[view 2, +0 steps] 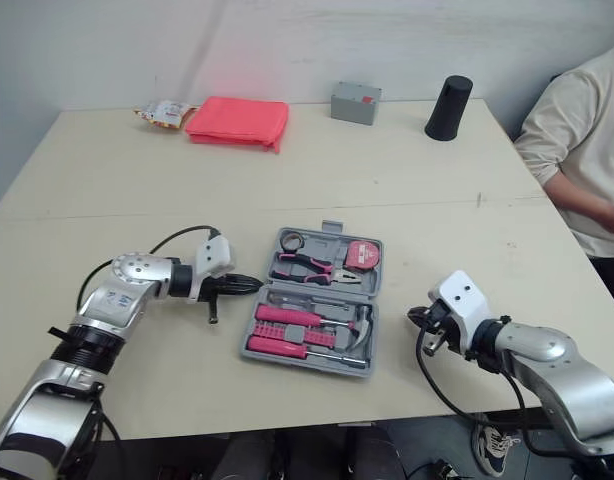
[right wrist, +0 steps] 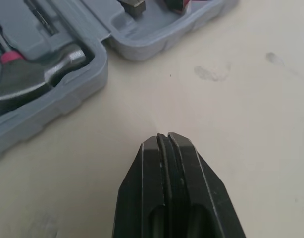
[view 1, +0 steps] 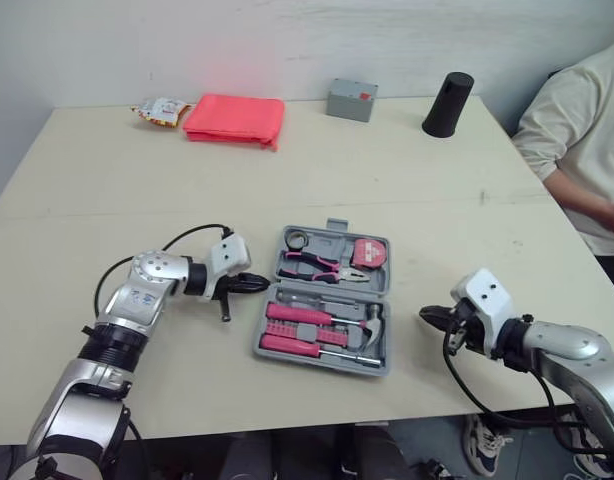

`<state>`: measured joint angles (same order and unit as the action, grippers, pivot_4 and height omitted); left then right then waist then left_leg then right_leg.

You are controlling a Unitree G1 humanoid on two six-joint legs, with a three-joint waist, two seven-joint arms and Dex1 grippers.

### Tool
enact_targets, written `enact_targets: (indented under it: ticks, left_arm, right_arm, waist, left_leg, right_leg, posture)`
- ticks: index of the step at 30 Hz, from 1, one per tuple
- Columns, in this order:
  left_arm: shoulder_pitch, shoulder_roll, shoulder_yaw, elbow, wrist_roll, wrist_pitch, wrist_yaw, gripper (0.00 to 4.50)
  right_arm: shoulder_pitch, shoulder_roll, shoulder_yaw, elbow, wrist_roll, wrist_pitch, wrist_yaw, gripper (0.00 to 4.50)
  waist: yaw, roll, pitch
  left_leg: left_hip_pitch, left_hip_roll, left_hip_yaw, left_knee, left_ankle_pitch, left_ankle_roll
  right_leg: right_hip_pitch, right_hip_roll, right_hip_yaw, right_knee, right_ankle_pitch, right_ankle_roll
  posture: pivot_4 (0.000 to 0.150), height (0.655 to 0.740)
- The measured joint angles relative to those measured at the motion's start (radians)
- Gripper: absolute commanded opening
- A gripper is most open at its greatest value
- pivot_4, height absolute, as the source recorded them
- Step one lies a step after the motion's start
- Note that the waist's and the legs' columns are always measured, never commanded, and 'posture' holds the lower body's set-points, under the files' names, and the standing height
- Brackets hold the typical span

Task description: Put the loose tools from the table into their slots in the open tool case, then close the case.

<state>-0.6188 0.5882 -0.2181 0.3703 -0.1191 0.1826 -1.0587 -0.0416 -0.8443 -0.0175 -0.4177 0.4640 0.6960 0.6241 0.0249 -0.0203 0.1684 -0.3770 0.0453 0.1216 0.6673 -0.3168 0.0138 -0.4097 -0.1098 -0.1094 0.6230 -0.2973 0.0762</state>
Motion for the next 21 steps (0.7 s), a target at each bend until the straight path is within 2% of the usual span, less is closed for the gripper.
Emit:
enact_targets:
  ticks: [4,8,12,21]
  left_arm:
    - [0.001,-0.036,0.002,-0.002,0.006,0.011,0.009,0.00]
    - [0.034,-0.016,0.003,-0.075,0.002,0.070,-0.036,0.00]
    - [0.089,0.013,0.002,-0.199,-0.003,0.147,-0.066,0.00]
    - [0.121,0.014,0.007,-0.263,0.005,0.208,-0.026,0.00]
  right_arm:
    - [-0.080,0.035,0.085,0.029,-0.038,-0.012,0.028,0.04]
    - [-0.135,0.042,0.130,0.063,-0.081,-0.017,0.059,0.04]
    - [-0.154,0.056,0.132,0.077,-0.091,-0.016,0.079,0.04]
    - [-0.142,0.062,0.121,0.074,-0.105,-0.016,0.089,0.04]
  waist:
    - [-0.001,0.000,0.000]
    - [-0.004,0.000,0.000]
    - [-0.004,0.000,0.000]
    - [-0.004,0.000,0.000]
  left_leg:
    - [0.000,-0.001,0.001,0.001,0.000,0.002]
    - [0.000,-0.002,0.001,0.001,0.000,0.002]
    - [0.000,0.000,0.001,0.000,0.001,0.002]
    - [0.001,0.000,0.001,0.000,0.000,0.003]
  right_leg:
    - [0.000,-0.001,0.000,0.000,0.001,0.002]
    - [0.000,-0.003,0.001,0.000,0.001,0.003]
    - [0.000,-0.003,0.001,-0.001,0.001,0.002]
    - [0.000,-0.004,0.002,0.000,0.001,0.002]
  posture:
    - [0.150,0.7400]
    - [0.150,0.7400]
    - [0.150,0.7400]
    - [0.150,0.7400]
